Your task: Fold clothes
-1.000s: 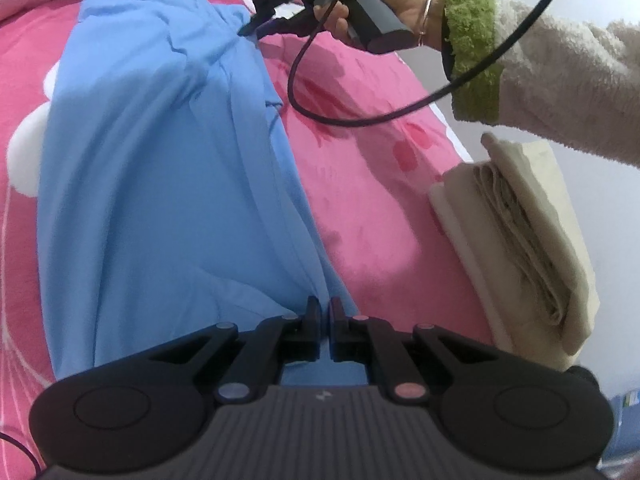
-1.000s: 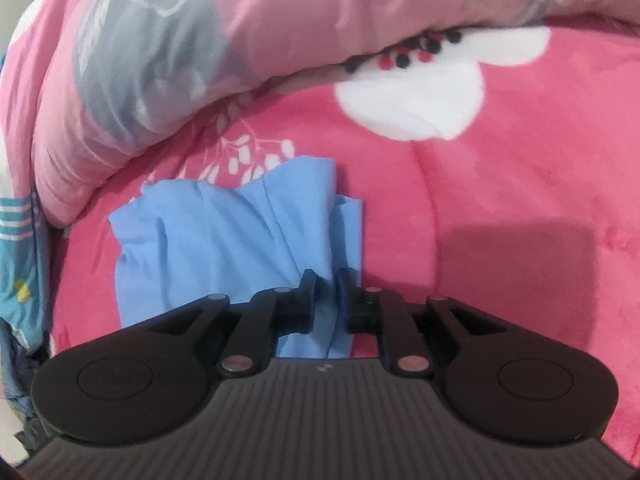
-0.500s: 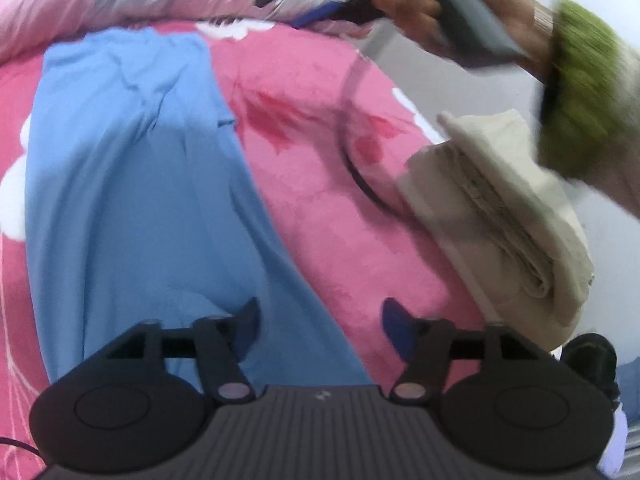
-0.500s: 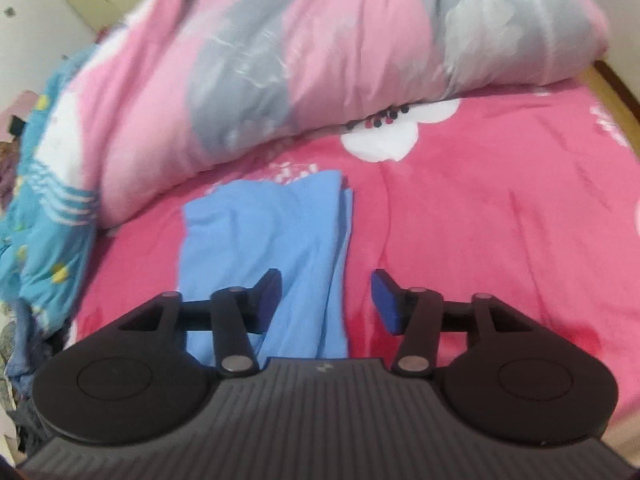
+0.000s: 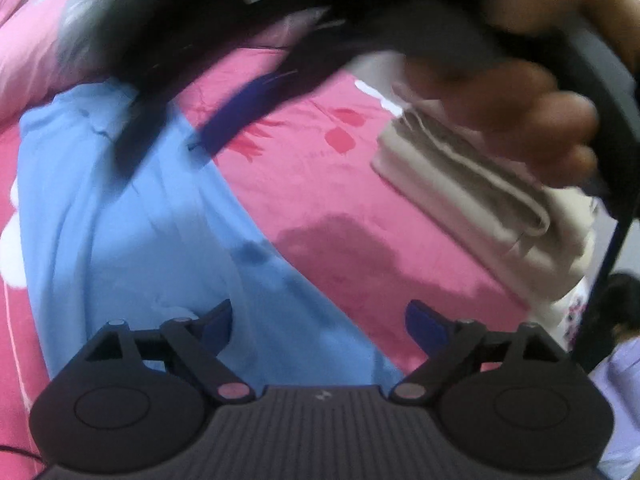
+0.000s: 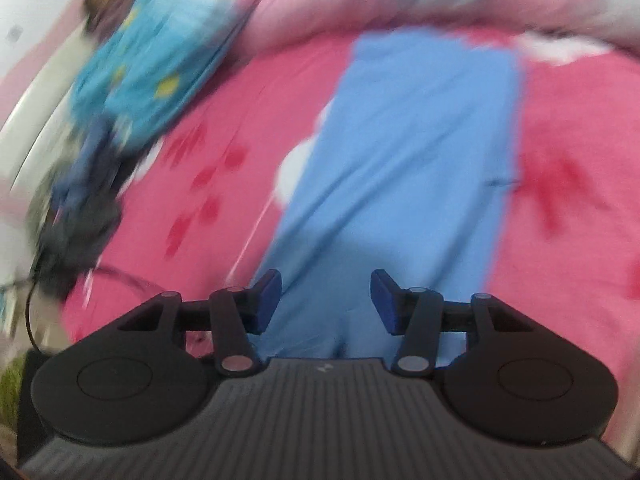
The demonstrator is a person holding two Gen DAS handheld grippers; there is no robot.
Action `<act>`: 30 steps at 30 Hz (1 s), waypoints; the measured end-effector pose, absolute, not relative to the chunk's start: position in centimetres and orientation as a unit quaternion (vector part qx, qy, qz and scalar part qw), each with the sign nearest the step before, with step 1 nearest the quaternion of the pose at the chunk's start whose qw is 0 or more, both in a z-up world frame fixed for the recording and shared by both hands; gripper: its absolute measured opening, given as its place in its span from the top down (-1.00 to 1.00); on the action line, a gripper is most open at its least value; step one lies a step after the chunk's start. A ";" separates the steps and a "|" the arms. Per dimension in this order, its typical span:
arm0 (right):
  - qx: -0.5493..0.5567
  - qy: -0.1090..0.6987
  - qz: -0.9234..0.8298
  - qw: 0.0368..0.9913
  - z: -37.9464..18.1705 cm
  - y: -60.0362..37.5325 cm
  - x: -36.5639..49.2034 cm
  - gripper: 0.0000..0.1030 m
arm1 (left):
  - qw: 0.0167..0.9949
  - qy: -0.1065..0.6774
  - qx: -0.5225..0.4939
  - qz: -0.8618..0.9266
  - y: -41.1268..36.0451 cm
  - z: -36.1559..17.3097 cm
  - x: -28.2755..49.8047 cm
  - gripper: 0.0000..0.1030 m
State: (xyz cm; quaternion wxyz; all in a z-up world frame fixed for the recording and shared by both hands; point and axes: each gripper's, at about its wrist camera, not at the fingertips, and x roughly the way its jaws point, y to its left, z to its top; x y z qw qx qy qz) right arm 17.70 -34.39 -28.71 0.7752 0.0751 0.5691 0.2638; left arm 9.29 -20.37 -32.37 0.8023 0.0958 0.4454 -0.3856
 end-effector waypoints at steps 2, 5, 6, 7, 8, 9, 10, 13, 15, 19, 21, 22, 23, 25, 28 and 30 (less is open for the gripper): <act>0.061 0.611 0.250 0.748 -31.6 -34.2 19.1 0.36 | 0.808 0.436 0.109 -0.380 -20.8 -32.4 8.7 -0.76; 0.094 0.650 0.183 0.731 -34.5 -37.1 20.4 0.46 | 0.818 0.425 0.108 -0.372 -20.6 -31.9 8.0 -0.76; 0.101 0.654 0.163 0.732 -35.0 -38.2 20.4 0.47 | 0.820 0.424 0.105 -0.370 -20.3 -31.6 7.7 -0.76; 0.101 0.654 0.150 0.734 -35.2 -39.0 20.3 0.48 | 0.821 0.423 0.101 -0.370 -20.0 -31.4 7.5 -0.76; 0.102 0.654 0.137 0.737 -35.4 -39.8 20.2 0.48 | 0.822 0.422 0.096 -0.371 -19.6 -31.2 7.3 -0.76; 0.109 0.650 0.132 0.740 -35.3 -40.4 20.0 0.48 | 0.821 0.422 0.091 -0.373 -19.2 -30.8 7.1 -0.76; 0.119 0.642 0.133 0.745 -34.9 -40.7 19.9 0.47 | 0.821 0.421 0.087 -0.376 -18.7 -30.5 6.8 -0.76; 0.139 0.600 0.150 0.774 -32.4 -40.6 19.3 0.44 | 0.819 0.425 0.085 -0.376 -16.7 -29.4 6.1 -0.76; 0.137 0.572 0.192 0.785 -30.8 -39.3 18.9 0.44 | 0.818 0.432 0.084 -0.371 -14.9 -29.0 5.6 -0.76; 0.054 0.575 0.264 0.772 -30.7 -35.0 18.5 0.42 | 0.809 0.456 0.118 -0.353 -11.6 -29.3 5.0 -0.75; 0.004 0.586 0.278 0.761 -32.0 -33.2 18.7 0.42 | 0.799 0.468 0.140 -0.350 -10.4 -30.0 4.7 -0.66; -0.007 0.591 0.280 0.757 -32.7 -32.6 18.9 0.42 | 0.794 0.474 0.147 -0.350 -10.1 -30.3 4.7 -0.56; -0.018 0.596 0.283 0.751 -33.4 -32.1 19.1 0.42 | 0.790 0.480 0.152 -0.351 -9.8 -30.6 4.6 -0.54; -0.037 0.608 0.286 0.740 -34.9 -30.9 19.0 0.42 | 0.785 0.484 0.158 -0.352 -9.3 -30.9 4.4 -0.52; -0.063 0.612 0.290 0.732 -35.3 -30.6 18.0 0.44 | 0.782 0.483 0.167 -0.357 -8.9 -31.5 3.9 -0.37; -0.065 0.612 0.287 0.734 -34.6 -31.0 17.5 0.65 | 0.780 0.481 0.171 -0.362 -9.0 -31.9 3.9 -0.31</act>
